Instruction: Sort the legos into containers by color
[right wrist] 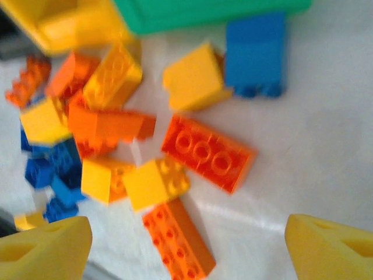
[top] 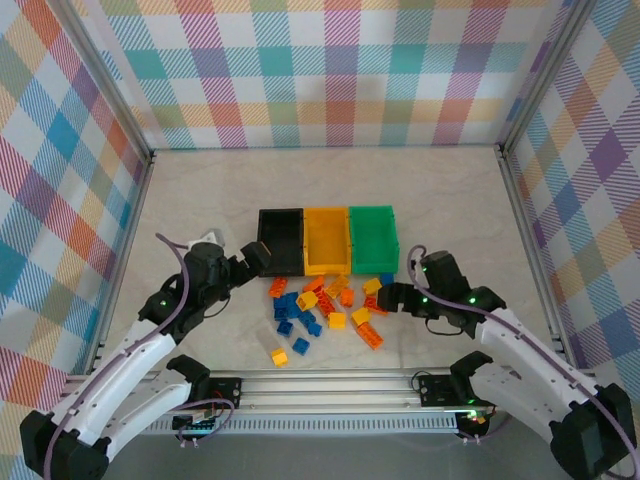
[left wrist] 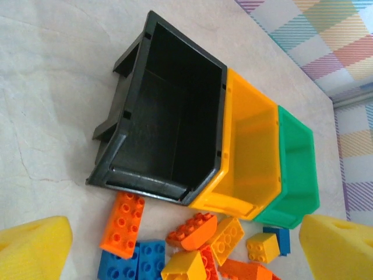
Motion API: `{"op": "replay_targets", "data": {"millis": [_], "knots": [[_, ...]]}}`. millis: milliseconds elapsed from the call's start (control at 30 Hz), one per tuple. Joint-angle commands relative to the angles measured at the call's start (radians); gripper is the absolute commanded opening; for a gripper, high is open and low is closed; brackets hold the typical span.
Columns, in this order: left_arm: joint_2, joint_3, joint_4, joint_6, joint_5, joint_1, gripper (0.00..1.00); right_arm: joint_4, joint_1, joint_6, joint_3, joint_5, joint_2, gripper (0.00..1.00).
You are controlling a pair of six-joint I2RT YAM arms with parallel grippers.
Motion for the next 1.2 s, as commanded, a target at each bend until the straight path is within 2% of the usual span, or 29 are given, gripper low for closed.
{"op": "replay_targets", "data": {"millis": [0,200,500,767,1067,1167], "knots": [[-0.045,-0.029,-0.069,-0.003,0.022,-0.014,1.00,-0.051,0.106,-0.008,-0.003,0.038,0.041,0.84],[-0.052,-0.037,-0.091,-0.003,0.025,-0.015,1.00,-0.037,0.271,-0.004,0.056,0.139,0.202,0.80],[-0.034,-0.036,-0.089,-0.015,0.024,-0.015,1.00,-0.017,0.401,-0.003,0.122,0.243,0.399,0.75],[-0.015,-0.033,-0.095,-0.027,0.028,-0.015,1.00,-0.035,0.492,0.018,0.162,0.320,0.565,0.63],[-0.008,-0.035,-0.095,-0.076,0.021,-0.015,1.00,-0.020,0.501,0.016,0.173,0.301,0.537,0.36],[0.021,-0.018,-0.106,-0.081,0.023,-0.015,1.00,-0.061,0.502,0.009,0.191,0.333,0.474,0.32]]}}
